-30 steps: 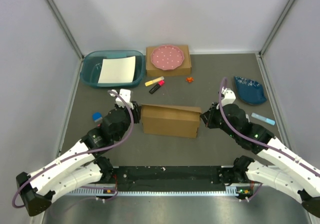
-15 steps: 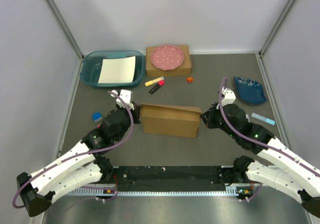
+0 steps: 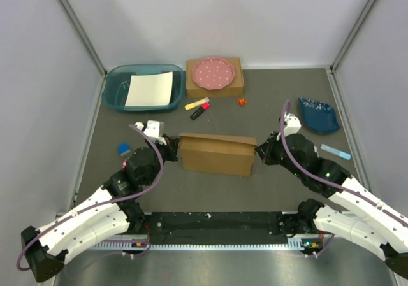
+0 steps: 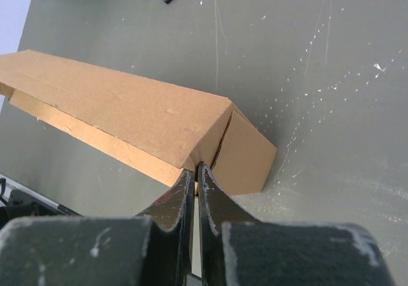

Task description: Fold the paper box

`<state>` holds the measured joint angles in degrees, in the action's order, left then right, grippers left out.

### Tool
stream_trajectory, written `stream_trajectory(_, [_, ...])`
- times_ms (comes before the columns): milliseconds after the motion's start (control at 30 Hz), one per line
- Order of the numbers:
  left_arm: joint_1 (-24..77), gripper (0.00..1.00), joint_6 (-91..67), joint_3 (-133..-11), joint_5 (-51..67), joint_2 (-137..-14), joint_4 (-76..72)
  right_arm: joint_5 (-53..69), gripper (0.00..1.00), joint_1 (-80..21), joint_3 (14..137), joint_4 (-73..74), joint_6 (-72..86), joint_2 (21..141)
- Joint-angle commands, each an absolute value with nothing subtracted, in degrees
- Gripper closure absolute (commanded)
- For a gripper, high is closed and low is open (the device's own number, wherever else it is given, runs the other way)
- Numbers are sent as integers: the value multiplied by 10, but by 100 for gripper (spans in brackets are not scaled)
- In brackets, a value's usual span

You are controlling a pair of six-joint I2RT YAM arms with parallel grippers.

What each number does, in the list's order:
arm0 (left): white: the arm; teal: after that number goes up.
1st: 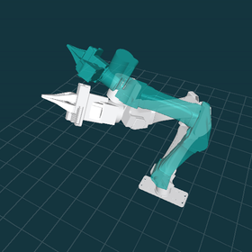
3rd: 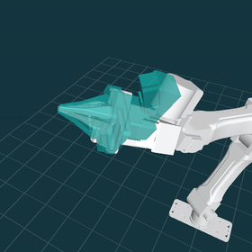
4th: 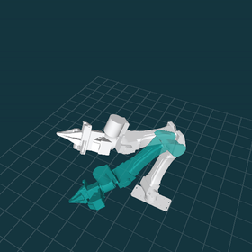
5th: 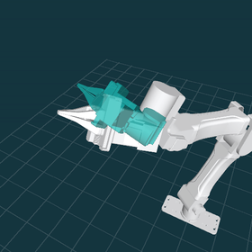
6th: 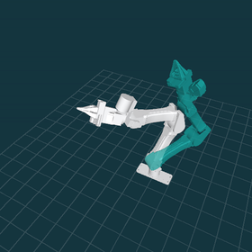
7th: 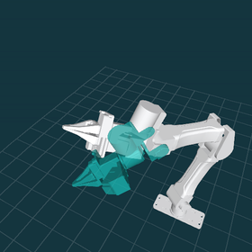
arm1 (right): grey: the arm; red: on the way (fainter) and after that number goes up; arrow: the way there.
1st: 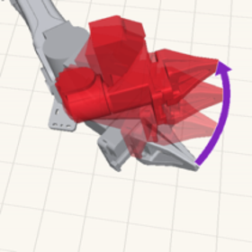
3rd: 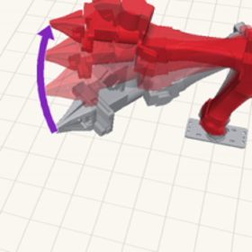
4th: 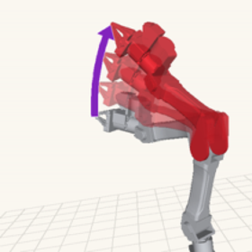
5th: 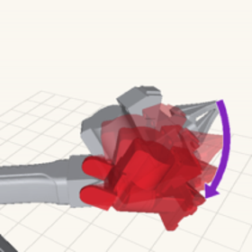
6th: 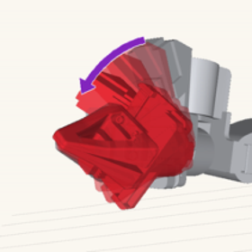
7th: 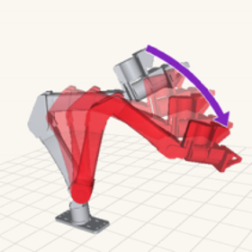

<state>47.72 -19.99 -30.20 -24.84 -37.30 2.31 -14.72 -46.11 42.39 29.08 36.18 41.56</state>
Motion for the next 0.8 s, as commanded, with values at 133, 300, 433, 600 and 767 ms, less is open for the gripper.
stream_trajectory(133, [477,100,-250,-240,-217,-369,85,-142,100,-465,380,359,367,407])
stream_trajectory(300, [477,100,-281,-213,-215,-373,88,-137,100,-465,366,359,371,405])
stream_trajectory(433, [477,100,-300,-196,-213,-381,84,-139,100,-465,365,359,369,405])
stream_trajectory(600, [476,100,-318,-175,-208,-391,70,-139,100,-464,372,359,368,403])
stream_trajectory(767, [477,100,-316,-178,-221,-375,76,-144,83,-465,428,385,363,387])
